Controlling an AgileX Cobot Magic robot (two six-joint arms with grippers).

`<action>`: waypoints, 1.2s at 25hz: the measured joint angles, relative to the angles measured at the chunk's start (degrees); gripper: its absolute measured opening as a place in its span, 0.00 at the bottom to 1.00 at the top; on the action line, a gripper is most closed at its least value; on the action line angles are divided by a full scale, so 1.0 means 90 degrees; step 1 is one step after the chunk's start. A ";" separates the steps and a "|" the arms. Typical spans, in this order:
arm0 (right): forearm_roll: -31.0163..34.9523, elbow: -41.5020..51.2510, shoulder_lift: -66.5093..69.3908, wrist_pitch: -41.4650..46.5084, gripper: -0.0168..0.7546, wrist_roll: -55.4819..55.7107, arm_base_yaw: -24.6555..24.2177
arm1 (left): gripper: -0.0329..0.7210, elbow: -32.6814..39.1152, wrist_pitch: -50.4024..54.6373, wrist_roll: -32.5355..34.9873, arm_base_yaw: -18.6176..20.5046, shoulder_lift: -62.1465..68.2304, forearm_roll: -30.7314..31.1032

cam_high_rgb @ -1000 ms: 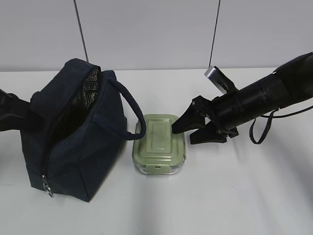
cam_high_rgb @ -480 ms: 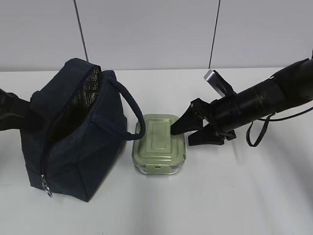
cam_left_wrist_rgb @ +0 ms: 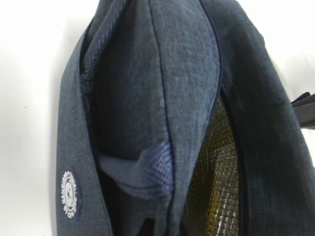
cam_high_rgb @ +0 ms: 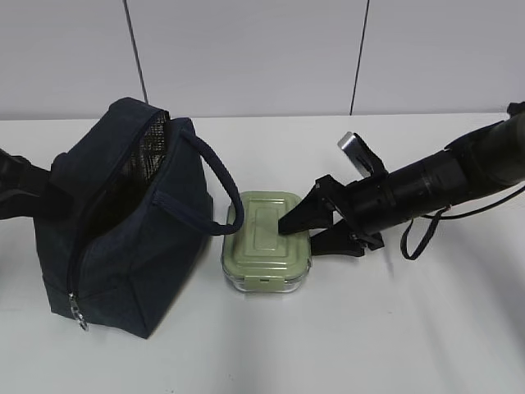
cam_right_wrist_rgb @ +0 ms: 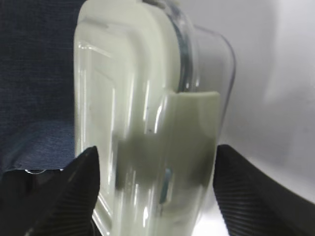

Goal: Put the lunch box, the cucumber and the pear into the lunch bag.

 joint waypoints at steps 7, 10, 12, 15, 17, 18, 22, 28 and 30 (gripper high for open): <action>0.0299 0.0000 0.0276 0.0277 0.74 -0.0262 -0.0040 | 0.04 0.0000 0.0002 0.0000 0.0000 0.0000 0.0000; 0.0321 0.0000 0.0331 0.0303 0.74 -0.0288 -0.0040 | 0.04 0.0000 0.0002 0.0000 0.0000 0.0000 0.0000; 0.0361 0.0000 0.0360 0.0330 0.74 -0.0326 -0.0040 | 0.04 0.0000 0.0002 0.0000 0.0000 0.0000 0.0000; 0.0428 0.0000 0.0419 0.0442 0.64 -0.0339 -0.0040 | 0.04 0.0000 0.0002 0.0000 0.0000 0.0000 0.0000; 0.0468 0.0000 0.0428 0.0504 0.51 -0.0328 -0.0045 | 0.04 0.0000 0.0002 0.0000 0.0000 0.0000 0.0000; 0.0477 0.0000 0.0428 0.0504 0.47 -0.0256 -0.0055 | 0.04 0.0000 0.0002 0.0000 0.0000 0.0000 0.0000; 0.0493 0.0000 0.0434 0.0483 0.47 -0.0136 -0.0111 | 0.04 0.0000 0.0002 0.0000 0.0000 0.0000 0.0000; 0.0153 0.0000 0.0342 0.0650 0.47 -0.0090 -0.0741 | 0.04 0.0000 0.0002 0.0000 0.0000 0.0000 0.0000; -0.0002 0.0010 0.0282 0.0709 0.47 -0.0090 -0.0995 | 0.04 0.0000 0.0002 0.0000 0.0000 0.0000 0.0000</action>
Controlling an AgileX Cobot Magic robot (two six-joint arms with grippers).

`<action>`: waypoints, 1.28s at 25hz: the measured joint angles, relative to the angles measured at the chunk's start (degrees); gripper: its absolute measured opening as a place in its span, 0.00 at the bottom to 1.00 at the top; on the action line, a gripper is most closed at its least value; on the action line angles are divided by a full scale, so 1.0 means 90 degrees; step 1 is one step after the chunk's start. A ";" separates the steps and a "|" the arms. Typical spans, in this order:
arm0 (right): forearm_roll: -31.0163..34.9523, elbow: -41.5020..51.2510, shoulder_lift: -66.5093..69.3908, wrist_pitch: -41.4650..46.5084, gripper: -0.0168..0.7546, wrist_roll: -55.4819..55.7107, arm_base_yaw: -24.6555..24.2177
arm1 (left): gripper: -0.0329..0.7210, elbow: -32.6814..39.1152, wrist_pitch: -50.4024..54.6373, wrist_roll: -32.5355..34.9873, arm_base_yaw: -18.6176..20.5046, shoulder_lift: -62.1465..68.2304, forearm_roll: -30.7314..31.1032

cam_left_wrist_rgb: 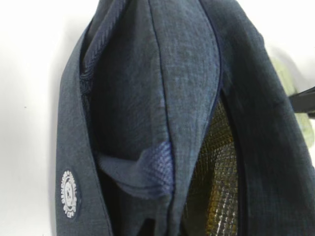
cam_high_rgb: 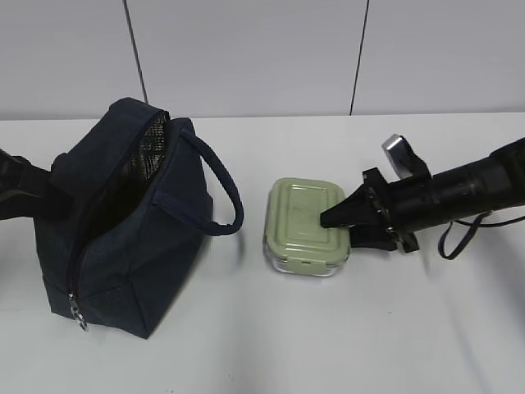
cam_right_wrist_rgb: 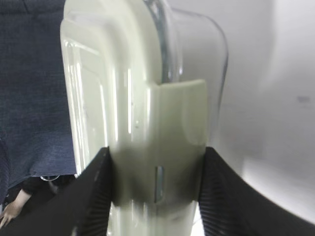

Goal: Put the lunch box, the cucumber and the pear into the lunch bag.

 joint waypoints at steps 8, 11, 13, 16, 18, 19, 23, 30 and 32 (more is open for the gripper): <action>0.0102 0.0024 -0.0882 0.0096 0.47 -0.0279 -0.0185 | 0.04 0.0000 0.0000 0.0000 0.0000 0.0000 0.0000; 0.0371 0.0024 -0.1294 0.0096 0.47 -0.0336 -0.0129 | 0.04 0.0000 0.0006 0.0000 0.0000 0.0000 0.0005; 0.0416 -0.0043 -0.1593 0.0109 0.47 -0.0361 -0.0038 | 0.04 0.0000 0.0006 0.0000 0.0000 0.0000 0.0005; 0.0458 -0.0222 -0.1909 0.0136 0.47 -0.0361 0.0248 | 0.04 0.0000 0.0007 0.0000 0.0000 0.0000 0.0013; 0.0485 -0.0444 -0.2049 0.0174 0.47 -0.0361 0.0521 | 0.04 0.0000 0.0013 0.0000 0.0000 0.0000 0.0019; 0.0497 -0.0554 -0.2086 0.0190 0.47 -0.0370 0.0639 | 0.04 0.0000 0.0013 0.0000 0.0000 0.0000 0.0024; 0.0497 -0.1318 -0.2145 0.0180 0.47 -0.0370 0.1437 | 0.04 0.0000 0.0015 0.0000 0.0000 0.0000 0.0026; -0.0046 -0.2232 -0.2121 -0.0759 0.47 -0.0071 0.2601 | 0.04 0.0000 0.0021 0.0000 0.0000 0.0000 0.0031; -0.0144 -0.2260 -0.2056 -0.1042 0.47 0.0141 0.2802 | 0.04 0.0000 0.0021 0.0000 0.0000 0.0000 0.0031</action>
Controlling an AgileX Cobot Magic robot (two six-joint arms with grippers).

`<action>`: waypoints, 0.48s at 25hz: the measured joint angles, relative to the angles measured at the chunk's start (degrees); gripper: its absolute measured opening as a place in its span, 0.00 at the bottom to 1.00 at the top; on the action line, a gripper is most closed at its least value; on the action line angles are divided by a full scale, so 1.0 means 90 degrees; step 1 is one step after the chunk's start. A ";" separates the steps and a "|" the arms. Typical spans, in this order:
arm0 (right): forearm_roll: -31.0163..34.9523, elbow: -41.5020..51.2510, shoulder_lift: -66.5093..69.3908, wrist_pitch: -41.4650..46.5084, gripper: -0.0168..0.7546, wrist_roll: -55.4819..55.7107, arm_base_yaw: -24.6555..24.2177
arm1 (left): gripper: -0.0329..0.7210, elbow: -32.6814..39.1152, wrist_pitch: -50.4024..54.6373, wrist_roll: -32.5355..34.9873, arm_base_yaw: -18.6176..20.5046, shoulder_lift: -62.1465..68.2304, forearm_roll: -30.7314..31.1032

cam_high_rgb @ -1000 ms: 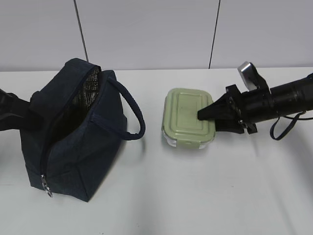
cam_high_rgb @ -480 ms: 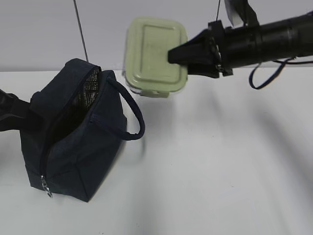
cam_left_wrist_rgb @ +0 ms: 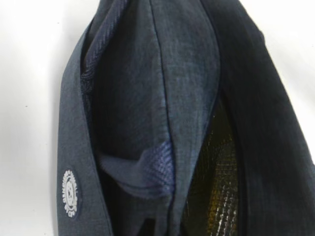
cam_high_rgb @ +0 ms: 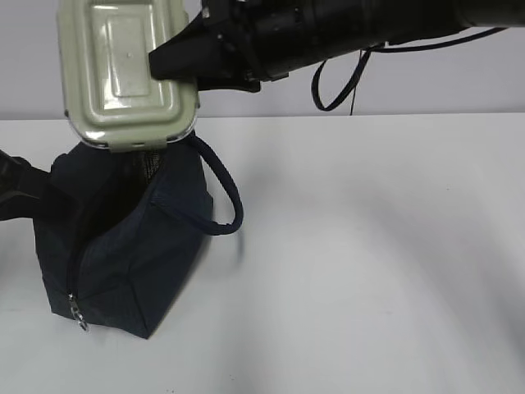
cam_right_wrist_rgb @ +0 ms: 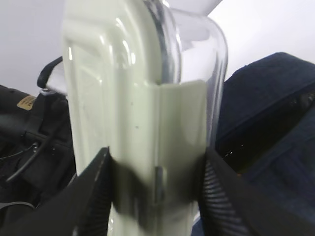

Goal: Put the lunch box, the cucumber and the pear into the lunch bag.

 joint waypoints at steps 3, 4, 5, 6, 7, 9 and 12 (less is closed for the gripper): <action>-0.0198 0.0000 0.0256 -0.0093 0.47 0.0328 0.0095 | 0.04 0.0000 -0.0007 0.0000 0.0000 0.0000 0.0001; -0.0280 0.0000 0.0325 -0.0120 0.47 0.0389 0.0099 | 0.04 0.0000 -0.0013 0.0000 0.0000 0.0000 0.0001; -0.0461 0.0000 0.0431 -0.0186 0.47 0.0487 0.0110 | 0.04 0.0000 -0.0012 0.0000 0.0000 0.0000 0.0001; -0.0628 0.0000 0.0487 -0.0270 0.47 0.0603 0.0110 | 0.04 0.0000 -0.0012 0.0000 0.0000 0.0000 0.0001; -0.0868 0.0000 0.0534 -0.0359 0.47 0.0731 0.0110 | 0.04 0.0000 -0.0012 0.0000 0.0000 0.0000 0.0001; -0.1474 0.0000 0.0567 -0.0466 0.46 0.1120 0.0110 | 0.04 0.0000 -0.0020 0.0000 0.0000 0.0000 0.0001; -0.2389 0.0000 0.0607 -0.0495 0.46 0.1959 0.0110 | 0.04 0.0000 -0.0020 0.0000 0.0000 0.0000 -0.0010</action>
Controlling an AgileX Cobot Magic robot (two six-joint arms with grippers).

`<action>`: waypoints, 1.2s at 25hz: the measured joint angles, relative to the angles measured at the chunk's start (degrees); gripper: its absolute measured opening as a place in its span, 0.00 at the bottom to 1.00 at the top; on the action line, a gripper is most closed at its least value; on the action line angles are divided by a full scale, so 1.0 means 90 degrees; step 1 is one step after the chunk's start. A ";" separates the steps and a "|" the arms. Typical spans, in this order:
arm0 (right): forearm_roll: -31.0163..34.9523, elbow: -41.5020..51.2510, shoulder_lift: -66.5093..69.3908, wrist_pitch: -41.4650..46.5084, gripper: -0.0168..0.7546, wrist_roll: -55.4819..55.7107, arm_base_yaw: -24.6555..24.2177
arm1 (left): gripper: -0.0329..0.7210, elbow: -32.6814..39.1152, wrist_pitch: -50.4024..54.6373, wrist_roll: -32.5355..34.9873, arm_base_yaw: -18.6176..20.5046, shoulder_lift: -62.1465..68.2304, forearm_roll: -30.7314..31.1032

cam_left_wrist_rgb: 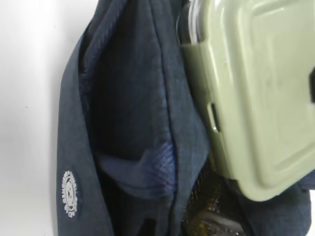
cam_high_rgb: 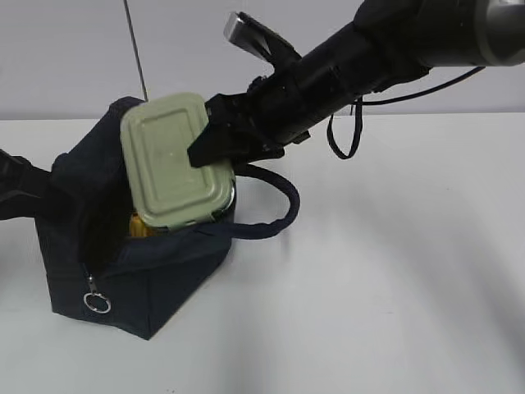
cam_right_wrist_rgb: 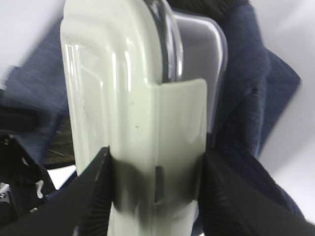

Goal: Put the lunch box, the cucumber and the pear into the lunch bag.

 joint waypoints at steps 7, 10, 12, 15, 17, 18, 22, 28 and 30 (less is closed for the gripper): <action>-0.1022 -0.0044 0.0040 -0.0075 0.46 0.1244 0.0295 | 0.04 0.0000 -0.0061 0.0000 0.0000 0.0000 -0.0011; -0.1479 -0.0036 0.0040 -0.0238 0.46 0.1705 0.0558 | 0.04 0.0000 -0.0079 0.0000 0.0000 0.0000 -0.0011; -0.1508 -0.0036 0.0040 -0.0386 0.46 0.1834 0.0629 | 0.04 0.0000 -0.0086 0.0000 0.0000 0.0000 -0.0011; -0.1301 -0.0122 0.0070 -0.0445 0.46 0.1818 0.0667 | 0.04 0.0000 -0.0091 0.0000 0.0000 0.0000 -0.0018; -0.1101 -0.0261 0.0183 -0.0404 0.46 0.1799 0.0667 | 0.04 0.0000 -0.0094 0.0000 0.0000 0.0000 -0.0018; -0.1013 -0.0353 0.0270 -0.0366 0.46 0.1787 0.0667 | 0.04 0.0000 -0.0094 0.0000 0.0000 0.0000 -0.0023; -0.0882 -0.0555 0.0499 -0.0259 0.47 0.1777 0.0724 | 0.04 0.0000 -0.0100 0.0000 0.0000 0.0000 -0.0023; -0.0731 -0.0572 0.0525 -0.0189 0.59 0.1535 0.0850 | 0.04 0.0000 -0.0100 0.0000 0.0000 0.0000 -0.0023; -0.0609 -0.0607 0.0525 -0.0165 0.62 0.1408 0.0864 | 0.04 0.0000 -0.0101 0.0000 0.0000 0.0000 -0.0023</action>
